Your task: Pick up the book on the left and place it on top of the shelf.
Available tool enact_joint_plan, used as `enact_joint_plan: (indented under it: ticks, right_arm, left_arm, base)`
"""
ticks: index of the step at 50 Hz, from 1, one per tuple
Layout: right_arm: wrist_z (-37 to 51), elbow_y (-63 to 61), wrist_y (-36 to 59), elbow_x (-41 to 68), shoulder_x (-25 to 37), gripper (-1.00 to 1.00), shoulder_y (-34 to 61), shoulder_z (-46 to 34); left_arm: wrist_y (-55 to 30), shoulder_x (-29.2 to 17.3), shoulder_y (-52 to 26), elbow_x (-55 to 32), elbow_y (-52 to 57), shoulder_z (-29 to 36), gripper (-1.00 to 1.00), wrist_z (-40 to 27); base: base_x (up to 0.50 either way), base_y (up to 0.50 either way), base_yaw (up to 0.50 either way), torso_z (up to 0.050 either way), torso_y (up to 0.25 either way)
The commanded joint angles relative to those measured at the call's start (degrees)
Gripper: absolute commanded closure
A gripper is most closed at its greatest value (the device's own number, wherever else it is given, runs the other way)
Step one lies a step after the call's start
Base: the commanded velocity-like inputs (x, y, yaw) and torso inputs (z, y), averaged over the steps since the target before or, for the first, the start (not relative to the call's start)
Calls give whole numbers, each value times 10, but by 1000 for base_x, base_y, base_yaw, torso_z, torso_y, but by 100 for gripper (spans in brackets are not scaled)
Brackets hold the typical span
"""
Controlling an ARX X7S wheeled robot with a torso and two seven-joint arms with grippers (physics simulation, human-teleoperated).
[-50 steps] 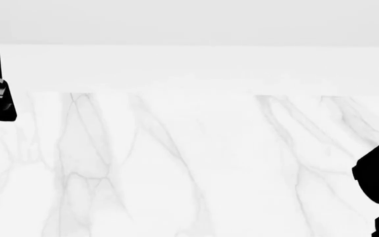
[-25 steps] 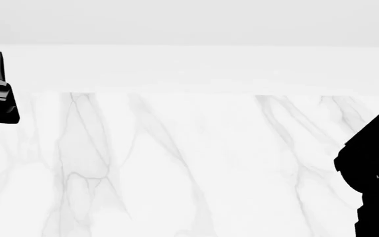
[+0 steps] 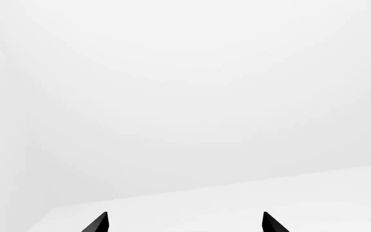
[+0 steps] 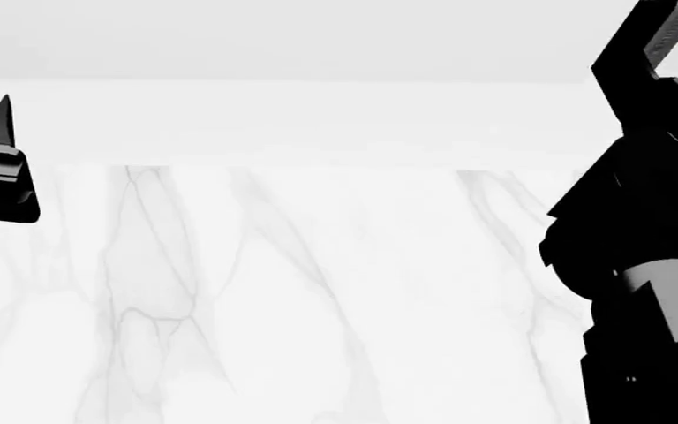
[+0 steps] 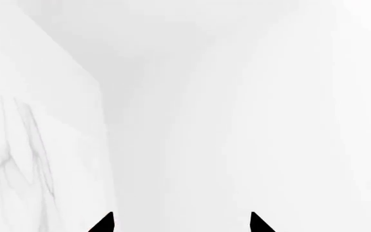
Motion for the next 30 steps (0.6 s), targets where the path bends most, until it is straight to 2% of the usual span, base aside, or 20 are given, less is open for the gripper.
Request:
enact_joint_plan:
  ticks: [1, 3, 4, 8, 12, 13, 15, 17, 20, 22, 23, 24, 30]
  right_arm:
    - [2, 1, -55, 12, -10, -100, 9, 20]
    - [-8, 1, -85, 29, -12, -100, 14, 52]
    - [-32, 1, -121, 65, -15, -100, 21, 102]
    - [-112, 0, -181, 120, -19, -100, 17, 203]
    - [-151, -2, -224, 159, -15, -100, 8, 264]
    - [-159, -22, -228, 174, -8, -100, -2, 279]
    - [-149, -185, -167, 223, 37, -100, -67, 312]
    - [-148, -263, -146, 244, 57, -100, -104, 323]
    - [-150, -334, -124, 282, 75, -100, -140, 347]
    - [-149, -337, -123, 283, 75, -100, -141, 347]
    - [-163, -423, -118, 326, 96, -100, -187, 372]
    - [-160, -457, -117, 330, 103, -100, -203, 372]
    - [-143, -541, -101, 355, 116, -100, -244, 382]
  left_arm:
    - [0, -1, -1, -2, 0, 0, -100, -1]
    - [1, -1, -1, -2, -1, 0, -100, -1]
    - [4, -1, 0, -1, -3, 2, -100, -1]
    - [7, -2, 1, -1, -6, 2, -100, -1]
    - [7, -2, 0, -2, -5, 1, -100, -1]
    - [8, -2, 0, -2, -5, 2, -100, -1]
    - [9, -1, 1, -3, -5, 3, -100, -1]
    - [12, -1, 1, -2, -7, 4, -100, -1]
    - [14, 0, 1, -3, -8, 4, -100, -1]
    - [14, 0, 1, -3, -8, 4, -100, -2]
    - [16, 0, 1, -3, -10, 5, -100, -1]
    - [18, 0, 1, -2, -12, 5, -100, -1]
    - [24, 1, 3, -2, -16, 8, -100, -1]
  base:
    - [0, 0, 0, 0, 0]
    - [0, 0, 0, 0, 0]
    - [0, 0, 0, 0, 0]
    - [0, 0, 0, 0, 0]
    - [0, 0, 0, 0, 0]
    - [0, 0, 0, 0, 0]
    - [0, 0, 0, 0, 0]
    - [0, 0, 0, 0, 0]
    - [0, 0, 0, 0, 0]
    - [0, 0, 0, 0, 0]
    - [0, 0, 0, 0, 0]
    - [0, 0, 0, 0, 0]
    - [0, 0, 0, 0, 0]
